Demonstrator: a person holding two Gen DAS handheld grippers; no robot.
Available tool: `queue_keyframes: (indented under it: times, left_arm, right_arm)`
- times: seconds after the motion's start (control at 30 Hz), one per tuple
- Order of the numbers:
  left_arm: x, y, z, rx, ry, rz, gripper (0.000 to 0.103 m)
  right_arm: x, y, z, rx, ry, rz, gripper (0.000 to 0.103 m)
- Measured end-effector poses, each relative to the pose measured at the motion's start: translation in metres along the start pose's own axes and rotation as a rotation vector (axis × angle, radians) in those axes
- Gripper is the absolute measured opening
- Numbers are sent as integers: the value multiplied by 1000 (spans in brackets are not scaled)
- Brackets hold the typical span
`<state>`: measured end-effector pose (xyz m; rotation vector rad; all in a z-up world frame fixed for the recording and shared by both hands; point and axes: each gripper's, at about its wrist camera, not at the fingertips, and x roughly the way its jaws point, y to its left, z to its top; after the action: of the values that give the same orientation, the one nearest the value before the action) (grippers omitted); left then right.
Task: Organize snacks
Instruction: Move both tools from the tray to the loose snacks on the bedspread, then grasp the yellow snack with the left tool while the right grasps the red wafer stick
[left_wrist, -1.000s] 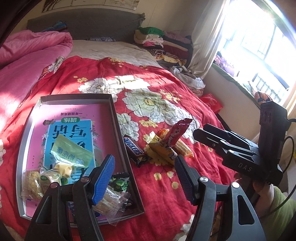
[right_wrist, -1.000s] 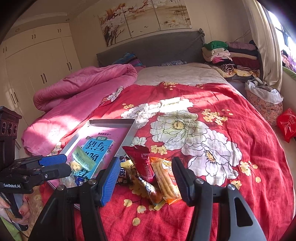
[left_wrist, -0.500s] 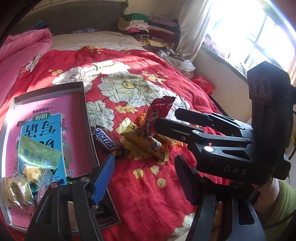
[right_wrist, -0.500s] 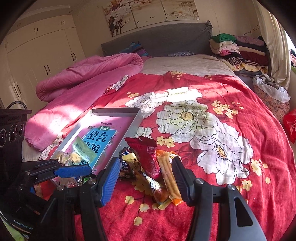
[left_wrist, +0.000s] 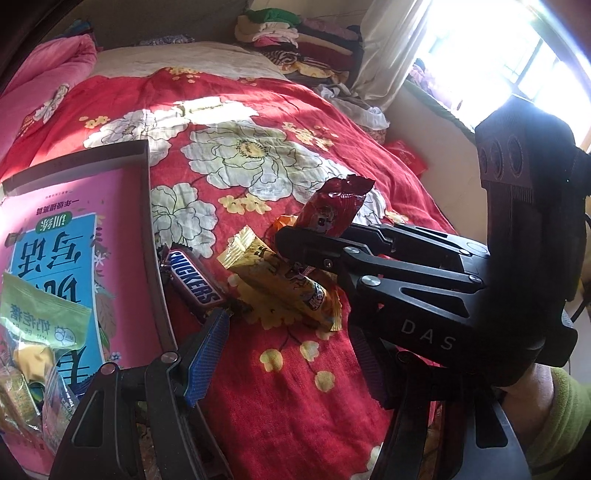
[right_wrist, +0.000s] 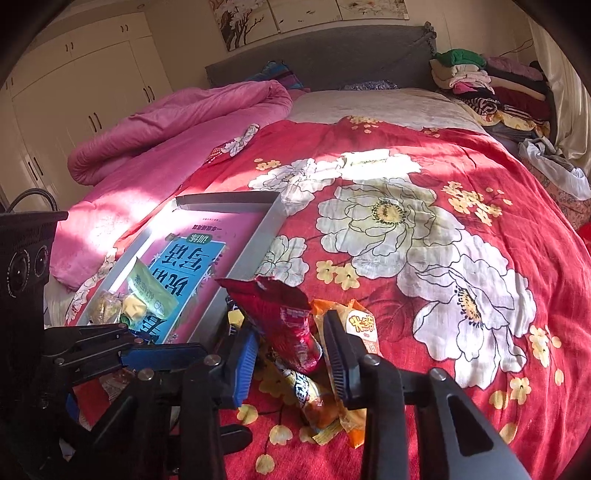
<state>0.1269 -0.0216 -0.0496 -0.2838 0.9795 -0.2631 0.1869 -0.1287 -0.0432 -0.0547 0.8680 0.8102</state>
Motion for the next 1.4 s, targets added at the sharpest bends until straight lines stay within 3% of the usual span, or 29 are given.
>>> queue_keyframes:
  times: [0.4, 0.63, 0.97, 1.07, 1.17, 1.23, 1.4]
  left_arm:
    - [22, 15, 12, -93, 21, -91, 65]
    - [35, 20, 22, -147, 32, -129, 65]
    - [46, 24, 35, -178, 29, -97, 63]
    - [48, 22, 36, -175, 26, -66, 60]
    - [49, 22, 37, -159, 24, -30, 50]
    - [47, 24, 37, -162, 21, -50, 40]
    - [49, 25, 37, -169, 25, -66, 37]
  right_arm:
    - [-12, -34, 1, 174, -66, 53, 21]
    - [-25, -41, 4, 209, -117, 68, 20]
    - [-37, -41, 5, 208, -168, 72, 20]
    - [-46, -42, 7, 205, -203, 67, 20]
    - [-50, -43, 8, 205, -214, 64, 20]
    - [-50, -44, 8, 210, -210, 70, 20]
    - [-49, -42, 8, 203, -209, 72, 20]
